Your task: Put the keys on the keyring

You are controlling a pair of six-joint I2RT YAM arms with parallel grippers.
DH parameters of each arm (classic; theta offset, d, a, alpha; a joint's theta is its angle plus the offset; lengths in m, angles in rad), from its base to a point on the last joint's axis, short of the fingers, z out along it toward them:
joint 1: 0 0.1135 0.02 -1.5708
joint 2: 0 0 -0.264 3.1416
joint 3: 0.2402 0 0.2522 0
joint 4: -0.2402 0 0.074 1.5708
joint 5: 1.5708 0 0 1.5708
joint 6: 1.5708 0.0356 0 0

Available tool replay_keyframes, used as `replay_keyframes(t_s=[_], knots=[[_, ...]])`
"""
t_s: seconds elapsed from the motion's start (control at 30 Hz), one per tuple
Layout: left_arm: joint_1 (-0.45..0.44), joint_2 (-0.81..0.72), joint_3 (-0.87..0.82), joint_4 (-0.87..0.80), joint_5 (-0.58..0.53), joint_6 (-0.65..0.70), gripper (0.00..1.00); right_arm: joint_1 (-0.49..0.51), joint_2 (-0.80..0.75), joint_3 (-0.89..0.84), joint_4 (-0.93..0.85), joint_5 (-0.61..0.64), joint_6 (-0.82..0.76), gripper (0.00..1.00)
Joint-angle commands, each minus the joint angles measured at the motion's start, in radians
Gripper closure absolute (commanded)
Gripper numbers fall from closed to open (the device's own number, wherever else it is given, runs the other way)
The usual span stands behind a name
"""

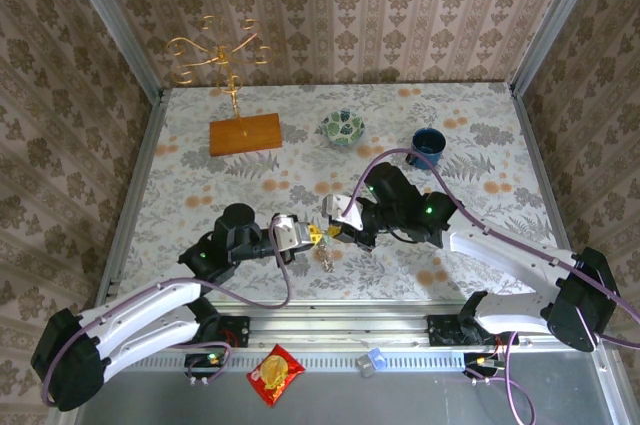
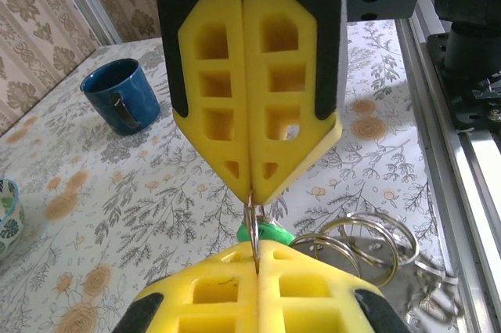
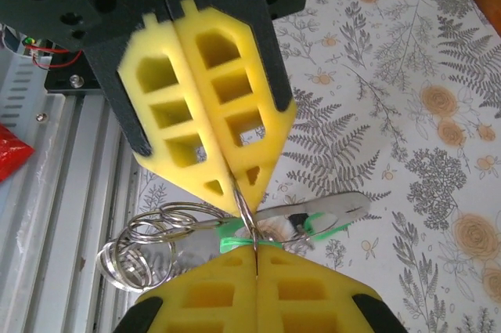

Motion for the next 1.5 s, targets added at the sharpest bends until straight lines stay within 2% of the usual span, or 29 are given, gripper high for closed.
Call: replay_keyframes(t_s=[0.0, 0.27, 0.43, 0.57, 0.97, 1.07, 1.17, 1.2, 1.23, 1.3, 1.33, 1.47], knots=[[0.003, -0.026, -0.015, 0.092, 0.016, -0.025, 1.00, -0.023, 0.031, -0.003, -0.022, 0.020, -0.002, 1.00], [-0.002, -0.002, -0.040, 0.167, 0.007, -0.047, 1.00, -0.024, 0.068, 0.011, 0.022, -0.043, 0.027, 0.99], [-0.006, 0.010, -0.053, 0.191, 0.004, -0.057, 1.00, -0.027, 0.027, -0.025, 0.086, -0.060, 0.037, 0.78], [-0.006, 0.010, -0.065, 0.208, 0.003, -0.066, 1.00, -0.029, -0.007, -0.074, 0.136, -0.081, 0.036, 0.73], [-0.008, 0.008, -0.079, 0.256, -0.003, -0.090, 1.00, -0.027, 0.015, -0.084, 0.190, -0.127, 0.056, 0.79], [-0.007, 0.008, -0.078, 0.258, -0.003, -0.089, 1.00, -0.028, 0.023, -0.080, 0.192, -0.129, 0.056, 0.87], [-0.007, 0.004, -0.078, 0.248, -0.010, -0.088, 1.00, -0.029, 0.020, -0.067, 0.173, -0.128, 0.046, 1.00], [-0.007, 0.001, -0.077, 0.239, -0.020, -0.087, 1.00, -0.028, 0.017, -0.056, 0.154, -0.125, 0.037, 1.00], [-0.007, -0.003, -0.076, 0.231, -0.032, -0.086, 0.97, -0.028, 0.016, -0.042, 0.126, -0.118, 0.024, 1.00], [-0.008, -0.007, -0.065, 0.194, -0.041, -0.072, 0.81, -0.028, 0.015, -0.012, 0.069, -0.097, -0.005, 1.00], [-0.008, -0.007, -0.055, 0.163, -0.042, -0.061, 0.78, -0.025, 0.016, 0.007, 0.034, -0.085, -0.024, 1.00], [-0.007, 0.007, 0.002, 0.033, -0.042, -0.010, 0.77, -0.004, 0.036, 0.074, -0.101, -0.013, -0.093, 1.00]])
